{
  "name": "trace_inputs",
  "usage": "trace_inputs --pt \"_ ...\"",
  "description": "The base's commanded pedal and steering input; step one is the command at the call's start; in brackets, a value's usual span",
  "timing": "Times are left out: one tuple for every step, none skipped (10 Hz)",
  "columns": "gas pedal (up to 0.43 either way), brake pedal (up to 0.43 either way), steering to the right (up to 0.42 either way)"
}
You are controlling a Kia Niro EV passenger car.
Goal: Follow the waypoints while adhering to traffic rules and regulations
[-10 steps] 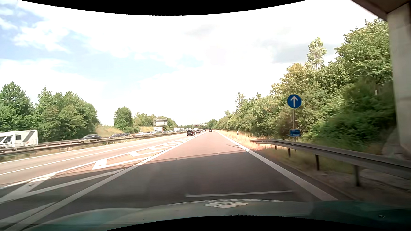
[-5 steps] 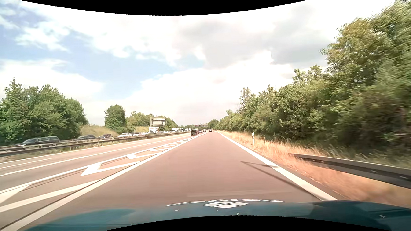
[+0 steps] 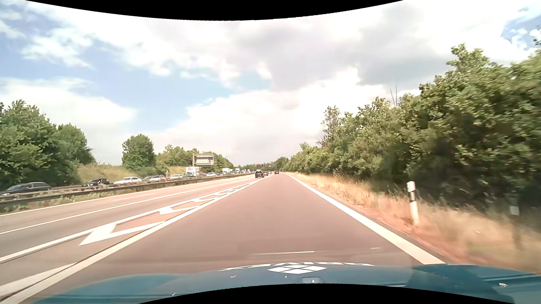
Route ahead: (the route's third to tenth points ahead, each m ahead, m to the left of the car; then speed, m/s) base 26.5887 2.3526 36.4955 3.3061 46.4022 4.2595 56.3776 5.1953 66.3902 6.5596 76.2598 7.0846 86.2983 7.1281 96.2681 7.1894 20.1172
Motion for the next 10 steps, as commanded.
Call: trace_inputs --pt "0.339 0.0 -0.002" --pt "0.339 0.0 -0.001" --pt "0.339 0.0 -0.001" --pt "0.339 0.0 -0.001" --pt "0.339 0.0 -0.001" --pt "0.531 0.0 -0.001" --pt "1.0 0.0 -0.001" --pt "1.0 0.0 -0.001" --pt "1.0 0.0 -0.002" --pt "1.0 0.0 -0.002"
